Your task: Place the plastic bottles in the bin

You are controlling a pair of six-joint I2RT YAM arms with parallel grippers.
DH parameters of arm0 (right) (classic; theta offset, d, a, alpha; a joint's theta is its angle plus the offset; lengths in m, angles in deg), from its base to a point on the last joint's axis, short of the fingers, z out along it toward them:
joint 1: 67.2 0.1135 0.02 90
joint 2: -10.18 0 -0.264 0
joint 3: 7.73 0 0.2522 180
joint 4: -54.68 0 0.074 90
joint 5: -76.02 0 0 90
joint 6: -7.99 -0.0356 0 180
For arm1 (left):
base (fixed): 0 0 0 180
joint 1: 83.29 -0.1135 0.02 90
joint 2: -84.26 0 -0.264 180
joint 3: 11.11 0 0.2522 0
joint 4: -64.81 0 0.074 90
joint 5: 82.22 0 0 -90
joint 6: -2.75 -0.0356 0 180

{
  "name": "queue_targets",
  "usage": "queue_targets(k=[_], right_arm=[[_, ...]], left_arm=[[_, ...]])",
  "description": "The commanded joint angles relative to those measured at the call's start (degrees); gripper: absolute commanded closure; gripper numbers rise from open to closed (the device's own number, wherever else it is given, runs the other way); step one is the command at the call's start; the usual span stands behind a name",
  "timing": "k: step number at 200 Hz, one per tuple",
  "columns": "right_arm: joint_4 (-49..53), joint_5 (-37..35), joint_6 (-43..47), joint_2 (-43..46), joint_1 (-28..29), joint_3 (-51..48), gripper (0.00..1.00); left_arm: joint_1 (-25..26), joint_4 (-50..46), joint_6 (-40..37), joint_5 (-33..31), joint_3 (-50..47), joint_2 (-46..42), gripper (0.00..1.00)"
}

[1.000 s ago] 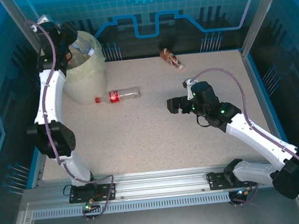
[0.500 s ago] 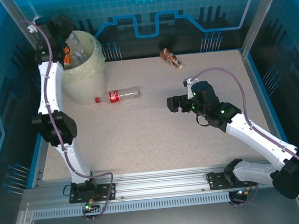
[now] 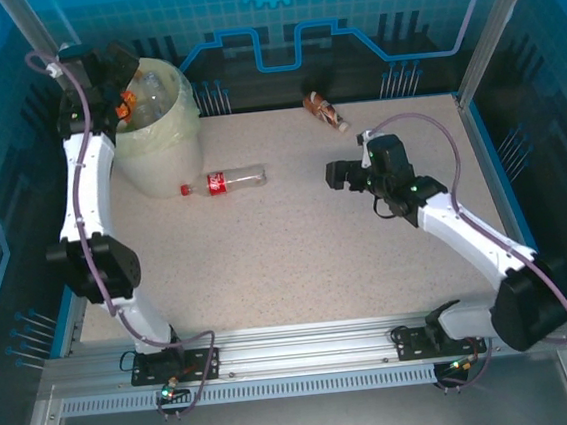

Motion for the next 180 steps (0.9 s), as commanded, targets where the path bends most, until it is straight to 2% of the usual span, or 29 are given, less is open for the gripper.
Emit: queue_targets(k=[1,39,117,180], right_arm=[[0.96,-0.41,7.51,-5.92,-2.23,6.12,0.00],[6.04,-0.30,16.85,-17.92,-4.85,16.47,0.00],[18.90,4.20,26.24,-40.37,-9.58,41.95,0.00],[27.10,3.22,31.73,-57.64,-10.65,64.62,0.01]], left_arm=[[0.31,5.31,-1.13,7.60,-6.90,-5.60,0.01],[1.73,7.26,-3.63,14.44,-16.42,-13.46,0.01],[10.26,9.83,-3.51,13.40,-35.07,-25.98,0.01],[11.03,9.23,-5.91,14.00,-43.09,-31.71,0.01]])
